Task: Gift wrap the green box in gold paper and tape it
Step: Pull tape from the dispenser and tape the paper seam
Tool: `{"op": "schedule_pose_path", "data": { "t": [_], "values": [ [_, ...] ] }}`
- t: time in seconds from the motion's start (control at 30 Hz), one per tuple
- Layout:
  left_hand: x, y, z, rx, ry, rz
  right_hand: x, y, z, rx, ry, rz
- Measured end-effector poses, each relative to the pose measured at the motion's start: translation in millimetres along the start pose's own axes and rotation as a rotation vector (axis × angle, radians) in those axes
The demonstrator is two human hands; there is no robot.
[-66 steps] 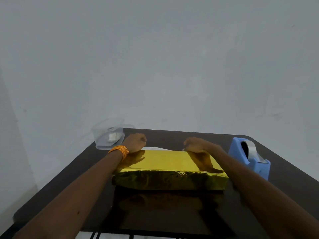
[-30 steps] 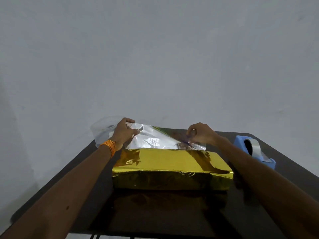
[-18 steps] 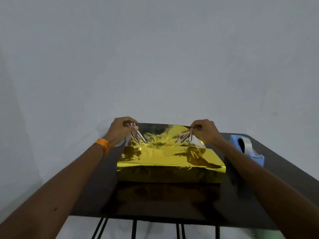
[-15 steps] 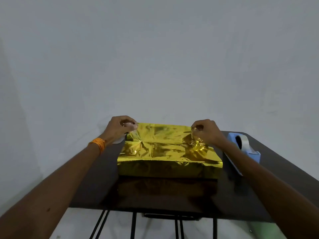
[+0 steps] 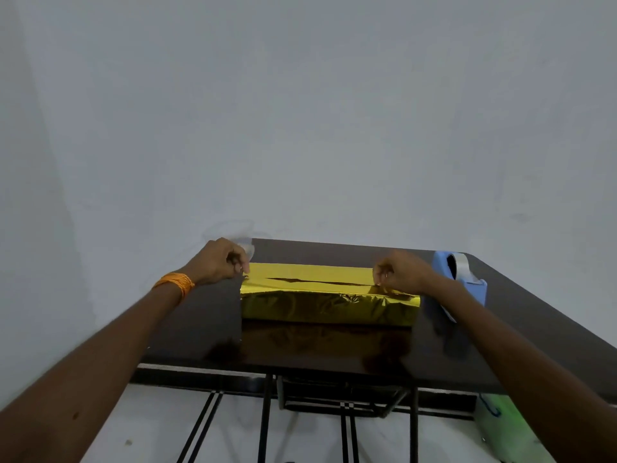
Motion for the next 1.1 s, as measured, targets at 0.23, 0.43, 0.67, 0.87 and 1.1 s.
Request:
{"op": "schedule_pose_path", "data": {
  "t": [0.23, 0.43, 0.67, 0.87, 1.1],
  "values": [
    [0.0, 61.1, -4.5, 0.024, 0.253, -0.174, 3.7, -26.3, 38.5, -0.136, 0.243, -0.018],
    [-17.1, 95.1, -96.7, -0.215, -0.093, -0.186, -10.2, -70.6, -14.1, 0.011, -0.001, 0.101],
    [-19.5, 90.4, -116.3, -0.321, -0.116, -0.222, -2.1, -74.8, -17.6, 0.032, 0.076, 0.122],
    [-13.3, 98.1, -113.0, -0.300, -0.043, -0.274, 4.0, -76.1, -14.1, 0.000, 0.137, 0.119],
    [-13.3, 98.4, -111.2, -0.292, 0.013, -0.260, 4.3, -74.4, -15.7, 0.044, 0.116, 0.105]
  ]
}}
Point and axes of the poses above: each hand's wrist, its own x-axis away from the middle knuckle, its own z-axis out of the back of the hand, y = z × x, the point moved 10 cm from there along -x, towards the middle knuckle, and after that the axes turned 8 degrees about x, right-handed, at the moved point
